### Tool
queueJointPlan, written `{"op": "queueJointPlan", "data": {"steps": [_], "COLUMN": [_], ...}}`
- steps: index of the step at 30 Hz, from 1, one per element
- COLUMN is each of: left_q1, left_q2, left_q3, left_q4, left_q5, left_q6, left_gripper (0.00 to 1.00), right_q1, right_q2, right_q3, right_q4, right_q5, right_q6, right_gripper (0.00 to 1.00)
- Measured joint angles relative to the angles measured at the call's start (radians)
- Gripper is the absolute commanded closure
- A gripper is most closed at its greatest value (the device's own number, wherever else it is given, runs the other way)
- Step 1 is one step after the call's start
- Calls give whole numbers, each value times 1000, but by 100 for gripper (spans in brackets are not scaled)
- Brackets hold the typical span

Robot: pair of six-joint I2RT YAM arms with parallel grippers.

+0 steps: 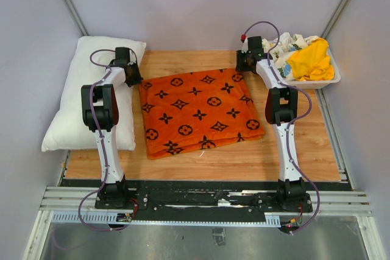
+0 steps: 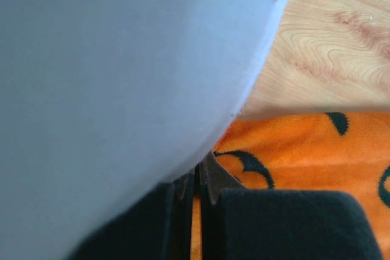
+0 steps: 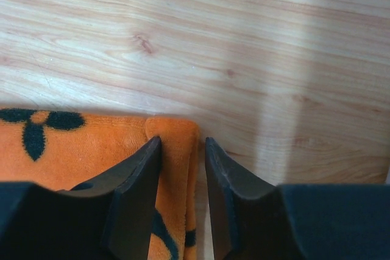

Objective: Remove the pillowcase from the pillow
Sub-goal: Fold the pillowcase at the center of the board.

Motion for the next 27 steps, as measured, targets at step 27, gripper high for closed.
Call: {"op": "queueJointPlan", "data": {"steps": [27], "left_q1": [-2], "left_q2": [34], "left_q3": [193], "left_q4": [-71], "left_q5": [34], "left_q6": [1], "left_gripper": [100], "right_q1": [-76], "right_q2": [-139], "right_q3": [-35], "right_q4": [53], "right_q5": [-224], "right_q6": [78], "right_gripper": [99]}}
